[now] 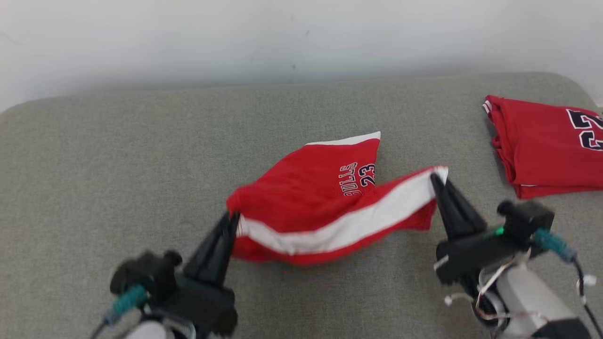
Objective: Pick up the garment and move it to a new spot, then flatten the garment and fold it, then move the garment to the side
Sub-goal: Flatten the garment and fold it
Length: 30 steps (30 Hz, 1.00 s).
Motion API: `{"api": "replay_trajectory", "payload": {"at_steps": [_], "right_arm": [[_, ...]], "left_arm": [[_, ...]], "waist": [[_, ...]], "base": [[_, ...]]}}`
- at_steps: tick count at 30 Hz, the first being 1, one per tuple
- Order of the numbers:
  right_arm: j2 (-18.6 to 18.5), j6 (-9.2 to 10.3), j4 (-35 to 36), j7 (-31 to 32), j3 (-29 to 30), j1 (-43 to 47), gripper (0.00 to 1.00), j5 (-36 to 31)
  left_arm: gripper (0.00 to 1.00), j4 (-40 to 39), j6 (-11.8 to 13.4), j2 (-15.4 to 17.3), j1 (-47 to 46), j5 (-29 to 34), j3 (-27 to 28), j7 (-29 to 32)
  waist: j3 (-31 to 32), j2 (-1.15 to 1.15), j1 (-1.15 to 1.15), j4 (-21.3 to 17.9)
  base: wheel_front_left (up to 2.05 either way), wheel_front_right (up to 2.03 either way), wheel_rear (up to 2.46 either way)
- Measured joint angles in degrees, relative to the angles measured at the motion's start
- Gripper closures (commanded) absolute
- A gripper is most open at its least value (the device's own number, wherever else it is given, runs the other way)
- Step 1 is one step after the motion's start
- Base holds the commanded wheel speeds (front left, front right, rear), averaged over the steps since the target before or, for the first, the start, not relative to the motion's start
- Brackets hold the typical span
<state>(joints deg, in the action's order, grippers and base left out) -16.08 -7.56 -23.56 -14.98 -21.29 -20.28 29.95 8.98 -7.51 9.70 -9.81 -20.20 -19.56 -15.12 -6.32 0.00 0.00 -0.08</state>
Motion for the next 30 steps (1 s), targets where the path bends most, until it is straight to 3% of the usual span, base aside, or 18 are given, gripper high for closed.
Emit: {"api": "replay_trajectory", "payload": {"at_steps": [5, 10, 19, 23, 30], "right_arm": [[-1.89, 0.0, 2.2, 0.44, -1.38, -9.28, 1.0, 3.14], [-3.0, 0.0, 1.85, 3.65, 0.27, -23.99, 1.0, 8.7], [-3.07, 0.01, -7.84, 12.45, 5.99, -54.72, 1.0, 15.68], [-3.47, 0.01, -15.24, 13.4, 6.25, -68.86, 1.0, 12.68], [-2.64, 0.01, -23.72, 11.85, 3.94, -79.89, 1.0, 9.77]], "left_arm": [[1.0, -0.54, 0.0, 4.03, -13.65, -4.56, -1.57, 2.87], [1.0, 2.25, 0.0, 6.34, -32.64, -11.61, -1.57, 8.13], [1.0, 13.9, 0.0, 5.84, -67.11, -19.39, -1.13, 13.36], [1.0, 21.79, 0.0, 5.46, -81.0, -21.64, -1.97, 12.62], [1.0, 30.16, 0.0, 5.23, -93.29, -23.19, -6.13, 11.26]], "waist": [[-1.64, 0.0, 0.0, -0.42], [-5.29, 0.0, 0.0, -0.69], [-15.99, 0.01, 0.02, -0.91], [-22.12, 0.01, 0.03, -0.84], [-28.76, 0.02, 0.03, -0.95]], "base": [[0.0, 0.0, 0.0], [0.0, 0.0, 0.0], [0.0, 0.0, 0.0], [0.0, 0.0, 0.0], [0.0, 0.0, 0.0]]}}
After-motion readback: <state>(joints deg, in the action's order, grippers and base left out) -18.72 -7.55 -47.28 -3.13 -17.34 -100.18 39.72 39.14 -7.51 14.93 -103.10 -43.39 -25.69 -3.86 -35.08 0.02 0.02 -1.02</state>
